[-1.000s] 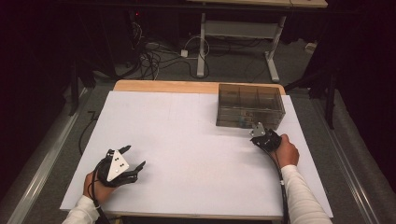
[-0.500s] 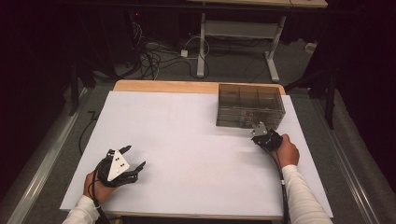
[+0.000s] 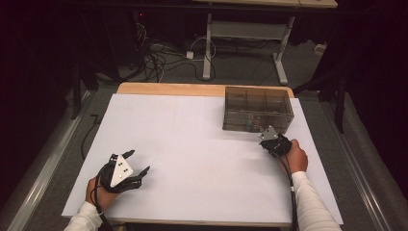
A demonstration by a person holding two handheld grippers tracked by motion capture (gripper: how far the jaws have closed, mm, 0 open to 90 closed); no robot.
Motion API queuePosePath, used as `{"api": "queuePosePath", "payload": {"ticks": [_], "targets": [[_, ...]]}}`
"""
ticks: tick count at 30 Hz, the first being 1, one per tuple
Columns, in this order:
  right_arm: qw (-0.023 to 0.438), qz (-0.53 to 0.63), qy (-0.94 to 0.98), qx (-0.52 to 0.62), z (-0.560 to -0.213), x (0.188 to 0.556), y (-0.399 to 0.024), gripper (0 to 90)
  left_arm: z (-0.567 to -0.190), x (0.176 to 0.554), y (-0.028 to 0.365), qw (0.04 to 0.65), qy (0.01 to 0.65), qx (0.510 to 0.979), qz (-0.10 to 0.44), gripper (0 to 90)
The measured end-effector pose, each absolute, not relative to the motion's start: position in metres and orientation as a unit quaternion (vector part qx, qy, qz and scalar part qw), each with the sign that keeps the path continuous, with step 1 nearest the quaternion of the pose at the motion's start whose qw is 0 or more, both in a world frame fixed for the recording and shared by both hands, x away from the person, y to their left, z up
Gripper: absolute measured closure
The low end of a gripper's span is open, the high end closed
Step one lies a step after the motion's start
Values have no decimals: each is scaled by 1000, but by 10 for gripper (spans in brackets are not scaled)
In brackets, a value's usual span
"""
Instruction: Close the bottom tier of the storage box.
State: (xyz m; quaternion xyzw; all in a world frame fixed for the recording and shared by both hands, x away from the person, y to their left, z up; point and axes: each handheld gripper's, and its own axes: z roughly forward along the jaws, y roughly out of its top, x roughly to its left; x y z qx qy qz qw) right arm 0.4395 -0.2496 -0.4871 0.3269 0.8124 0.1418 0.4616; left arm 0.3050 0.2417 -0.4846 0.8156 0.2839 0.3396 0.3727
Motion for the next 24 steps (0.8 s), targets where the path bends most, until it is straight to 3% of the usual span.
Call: {"api": "queuePosePath", "payload": {"ticks": [24], "targets": [[441, 239, 795, 341, -466, 423, -245, 828, -485, 305, 241, 368, 281, 817, 343, 243]]}}
